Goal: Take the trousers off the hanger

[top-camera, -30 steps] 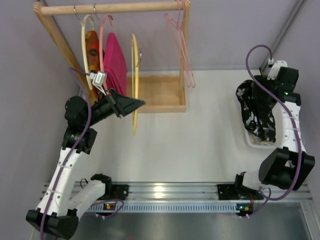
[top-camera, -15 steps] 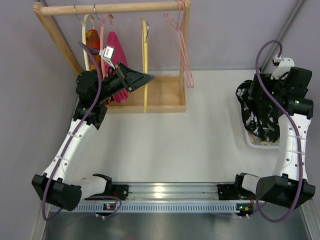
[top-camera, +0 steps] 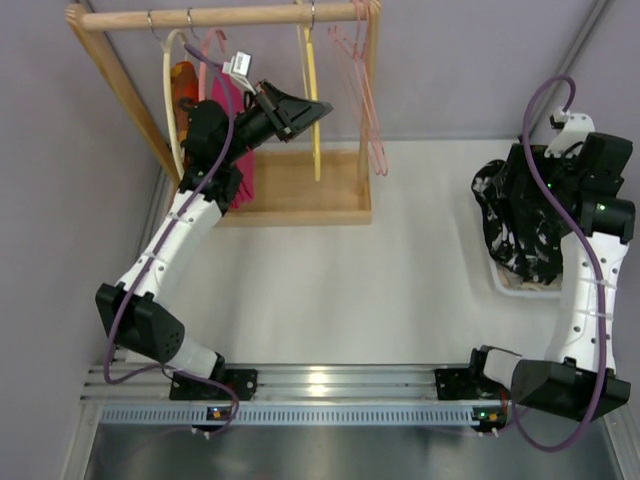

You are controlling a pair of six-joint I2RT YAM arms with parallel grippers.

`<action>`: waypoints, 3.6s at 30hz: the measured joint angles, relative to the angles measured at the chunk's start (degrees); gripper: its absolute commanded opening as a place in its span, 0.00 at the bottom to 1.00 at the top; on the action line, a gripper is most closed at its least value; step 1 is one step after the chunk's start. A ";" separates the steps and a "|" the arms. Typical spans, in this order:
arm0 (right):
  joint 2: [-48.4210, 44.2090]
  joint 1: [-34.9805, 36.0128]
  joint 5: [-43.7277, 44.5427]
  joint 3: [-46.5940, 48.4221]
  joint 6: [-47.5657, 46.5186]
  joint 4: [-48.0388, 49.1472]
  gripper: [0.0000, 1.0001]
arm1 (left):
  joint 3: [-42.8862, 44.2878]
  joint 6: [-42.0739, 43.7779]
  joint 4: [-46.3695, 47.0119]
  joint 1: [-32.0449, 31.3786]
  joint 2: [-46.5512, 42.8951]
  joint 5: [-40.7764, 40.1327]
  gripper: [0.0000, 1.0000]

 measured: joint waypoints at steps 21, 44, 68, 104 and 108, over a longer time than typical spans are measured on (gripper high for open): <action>-2.10 0.00 -1.03 0.00 0.66 -0.50 0.99 | 8.59 -1.51 3.04 -2.80 9.49 -3.50 0.00; -4.57 0.00 -1.22 -0.02 0.74 -0.76 0.99 | 8.07 -1.22 2.49 -4.44 12.61 -4.81 0.00; -5.35 0.00 -2.36 -0.04 1.49 -0.76 0.99 | -1.62 5.25 -3.74 -4.37 5.25 -7.87 0.78; -15.39 12.17 -9.62 -20.17 -3.93 0.07 0.99 | -18.75 67.45 -68.96 -0.02 -35.78 -24.26 0.98; -18.40 13.05 -8.02 -22.34 -5.79 -0.20 0.99 | -21.20 67.84 -70.47 2.14 -36.63 -25.64 0.99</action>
